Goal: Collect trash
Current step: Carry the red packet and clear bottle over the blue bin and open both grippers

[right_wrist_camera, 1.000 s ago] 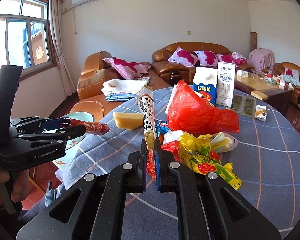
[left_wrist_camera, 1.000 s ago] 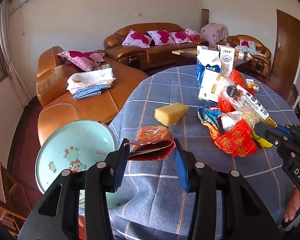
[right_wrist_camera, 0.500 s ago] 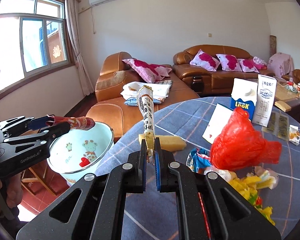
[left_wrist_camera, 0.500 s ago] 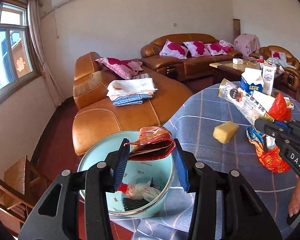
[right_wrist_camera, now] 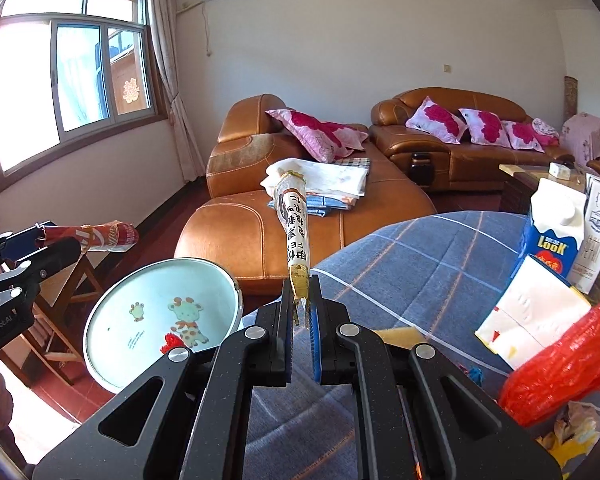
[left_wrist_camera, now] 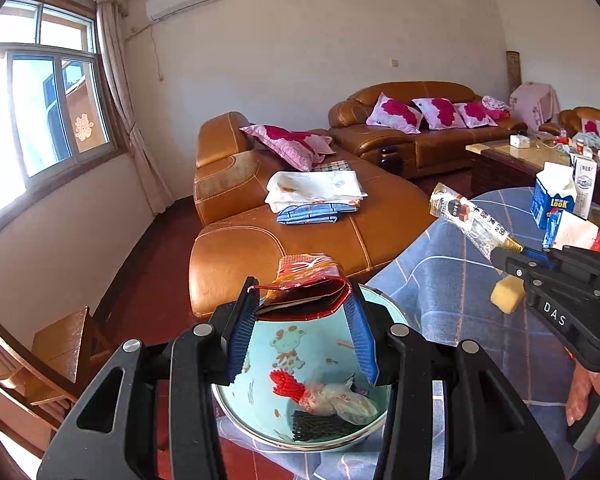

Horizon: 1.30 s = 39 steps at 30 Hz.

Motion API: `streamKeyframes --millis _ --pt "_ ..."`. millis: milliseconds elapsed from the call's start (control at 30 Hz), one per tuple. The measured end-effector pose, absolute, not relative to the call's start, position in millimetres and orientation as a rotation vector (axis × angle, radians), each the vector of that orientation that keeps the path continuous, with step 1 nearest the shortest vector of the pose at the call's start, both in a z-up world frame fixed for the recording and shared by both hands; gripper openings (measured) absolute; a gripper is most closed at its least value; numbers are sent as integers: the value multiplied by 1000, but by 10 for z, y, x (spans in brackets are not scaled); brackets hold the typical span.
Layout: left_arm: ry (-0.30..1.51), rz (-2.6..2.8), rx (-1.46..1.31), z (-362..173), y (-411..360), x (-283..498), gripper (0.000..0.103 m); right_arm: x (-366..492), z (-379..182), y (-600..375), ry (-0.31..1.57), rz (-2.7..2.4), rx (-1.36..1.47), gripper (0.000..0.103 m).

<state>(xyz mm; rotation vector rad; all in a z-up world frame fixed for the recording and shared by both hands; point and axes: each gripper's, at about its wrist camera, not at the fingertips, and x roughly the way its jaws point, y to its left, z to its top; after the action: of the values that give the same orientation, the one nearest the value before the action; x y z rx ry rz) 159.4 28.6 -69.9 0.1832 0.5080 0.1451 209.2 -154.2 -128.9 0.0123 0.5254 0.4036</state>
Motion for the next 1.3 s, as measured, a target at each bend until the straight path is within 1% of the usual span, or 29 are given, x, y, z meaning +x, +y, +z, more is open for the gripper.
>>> streamKeyframes --millis 133,200,233,267,300,400,533,667,733,800,833,867,933,967,1000,1033,1067,1233,1300 --pt "496 186 190 -673 374 1602 43 2170 -1303 -1374 535 435 -19 8" --pt "497 204 192 -668 424 1626 40 2203 -1308 -1311 539 450 -28 8" --pt "498 215 195 -672 442 1636 35 2222 -1310 -1275 539 456 -35 8" --pt "504 217 194 -680 464 1646 17 2237 -1313 -1238 539 465 -41 8" --pt "519 214 182 -691 493 1665 15 2256 -1312 -1191 537 475 -49 8" --pt "552 208 183 -755 521 1721 15 2293 -1340 -1049 550 509 -87 8" --pt "617 191 168 -980 549 1925 14 2287 -1370 -902 561 519 -145 8" --pt "619 184 178 -1028 555 1929 15 2231 -1399 -805 557 530 -196 8" --pt "606 183 177 -1000 547 1898 18 2225 -1413 -760 560 537 -216 8" --pt "589 188 184 -974 547 1872 33 2231 -1428 -756 568 554 -214 10" --pt "583 198 189 -967 553 1865 47 2244 -1431 -758 574 559 -208 10" --pt "580 211 190 -968 564 1863 54 2258 -1434 -771 580 562 -199 12" --pt "584 216 171 -966 610 1870 58 2281 -1439 -800 589 577 -178 17" --pt "589 219 165 -970 636 1872 59 2286 -1438 -812 590 582 -169 20" --pt "591 228 160 -969 656 1866 60 2284 -1433 -818 586 584 -162 20" --pt "591 239 147 -962 686 1859 67 2276 -1422 -822 580 586 -158 20" --pt "590 249 130 -951 721 1855 77 2268 -1416 -828 575 588 -155 22" --pt "585 240 127 -921 702 1842 79 2198 -1389 -876 546 584 -149 27" --pt "588 239 122 -927 689 1839 84 2185 -1378 -901 536 578 -141 27"
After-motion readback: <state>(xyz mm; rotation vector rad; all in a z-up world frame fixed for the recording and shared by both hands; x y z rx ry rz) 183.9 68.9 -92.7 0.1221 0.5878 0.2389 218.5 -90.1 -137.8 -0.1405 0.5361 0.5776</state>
